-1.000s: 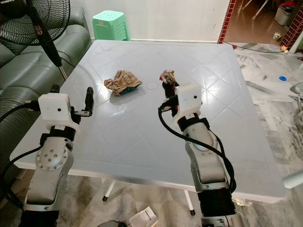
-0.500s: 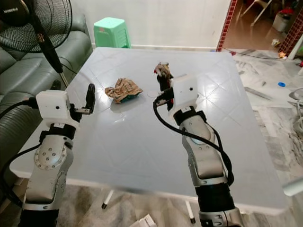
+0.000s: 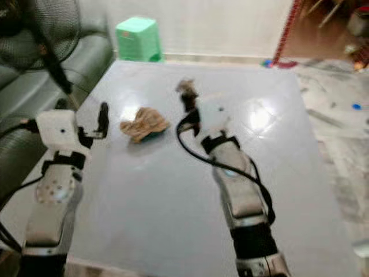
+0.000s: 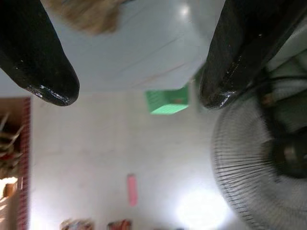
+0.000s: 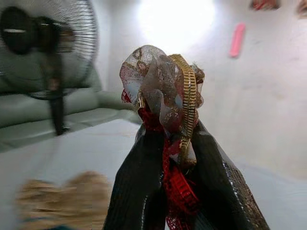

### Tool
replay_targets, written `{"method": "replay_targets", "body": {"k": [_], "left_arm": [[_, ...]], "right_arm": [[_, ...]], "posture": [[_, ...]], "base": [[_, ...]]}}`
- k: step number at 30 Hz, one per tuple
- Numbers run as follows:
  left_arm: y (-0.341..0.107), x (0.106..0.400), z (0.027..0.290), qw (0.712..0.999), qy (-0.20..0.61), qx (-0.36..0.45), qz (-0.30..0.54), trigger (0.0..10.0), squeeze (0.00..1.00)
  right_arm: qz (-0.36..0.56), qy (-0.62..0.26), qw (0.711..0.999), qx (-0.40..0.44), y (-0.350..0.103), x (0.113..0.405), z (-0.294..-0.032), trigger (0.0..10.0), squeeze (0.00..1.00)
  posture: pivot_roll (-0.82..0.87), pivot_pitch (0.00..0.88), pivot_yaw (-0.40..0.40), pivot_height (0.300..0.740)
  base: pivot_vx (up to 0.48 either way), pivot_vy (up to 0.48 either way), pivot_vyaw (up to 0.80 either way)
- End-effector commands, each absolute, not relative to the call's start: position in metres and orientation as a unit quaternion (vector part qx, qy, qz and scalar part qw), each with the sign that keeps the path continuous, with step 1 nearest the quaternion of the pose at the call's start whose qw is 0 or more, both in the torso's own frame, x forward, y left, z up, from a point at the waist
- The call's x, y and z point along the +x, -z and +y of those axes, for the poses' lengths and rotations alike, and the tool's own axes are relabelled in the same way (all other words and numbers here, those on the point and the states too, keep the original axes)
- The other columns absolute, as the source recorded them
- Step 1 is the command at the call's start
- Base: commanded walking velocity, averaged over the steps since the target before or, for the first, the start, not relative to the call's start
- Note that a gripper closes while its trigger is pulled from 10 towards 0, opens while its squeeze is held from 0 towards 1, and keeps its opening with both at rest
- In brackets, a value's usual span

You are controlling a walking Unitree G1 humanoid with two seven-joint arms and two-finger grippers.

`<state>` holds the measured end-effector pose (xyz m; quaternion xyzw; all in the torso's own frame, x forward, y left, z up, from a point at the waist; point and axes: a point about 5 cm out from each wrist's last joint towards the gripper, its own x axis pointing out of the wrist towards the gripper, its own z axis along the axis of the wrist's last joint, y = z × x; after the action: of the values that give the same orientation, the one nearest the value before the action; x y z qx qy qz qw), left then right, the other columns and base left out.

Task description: Picking trash to rubbish bin

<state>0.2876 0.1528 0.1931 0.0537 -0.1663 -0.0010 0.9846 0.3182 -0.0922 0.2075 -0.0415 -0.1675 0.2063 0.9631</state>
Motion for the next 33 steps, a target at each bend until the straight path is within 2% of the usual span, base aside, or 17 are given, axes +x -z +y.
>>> {"method": "replay_targets", "body": {"k": [1, 13, 23, 29, 33], "left_arm": [[-0.190, 0.286, 0.149, 0.986, 0.013, 0.055, -0.160, 10.0, 0.00], [-0.177, 0.294, 0.157, 0.991, -0.009, 0.054, -0.120, 10.0, 0.00], [-0.167, 0.314, 0.167, 0.996, -0.029, 0.028, -0.078, 10.0, 0.00], [-0.156, 0.323, 0.173, 0.998, -0.037, 0.009, -0.042, 10.0, 0.00], [-0.142, 0.335, 0.173, 0.999, -0.026, -0.040, 0.003, 10.0, 0.00]], "right_arm": [[-0.168, -0.197, 0.965, -0.041, -0.209, 0.318, -0.099, 10.0, 0.00], [-0.162, -0.200, 0.965, -0.042, -0.207, 0.317, -0.098, 10.0, 0.00], [-0.156, -0.201, 0.966, -0.044, -0.205, 0.313, -0.100, 10.0, 0.00], [-0.151, -0.200, 0.967, -0.043, -0.203, 0.309, -0.102, 10.0, 0.00], [-0.143, -0.202, 0.968, -0.045, -0.202, 0.304, -0.103, 10.0, 0.00]], "posture": [[0.02, 0.000, 0.008, 0.740], [0.02, 0.001, 0.012, 0.740], [0.00, 0.018, 0.020, 0.740], [0.00, 0.038, 0.023, 0.740], [-0.02, 0.064, 0.026, 0.740]], "base": [[0.000, 0.000, 0.00], [0.000, 0.000, 0.00], [0.000, 0.000, 0.00], [0.000, 0.000, 0.00], [0.000, 0.000, 0.00]]}}
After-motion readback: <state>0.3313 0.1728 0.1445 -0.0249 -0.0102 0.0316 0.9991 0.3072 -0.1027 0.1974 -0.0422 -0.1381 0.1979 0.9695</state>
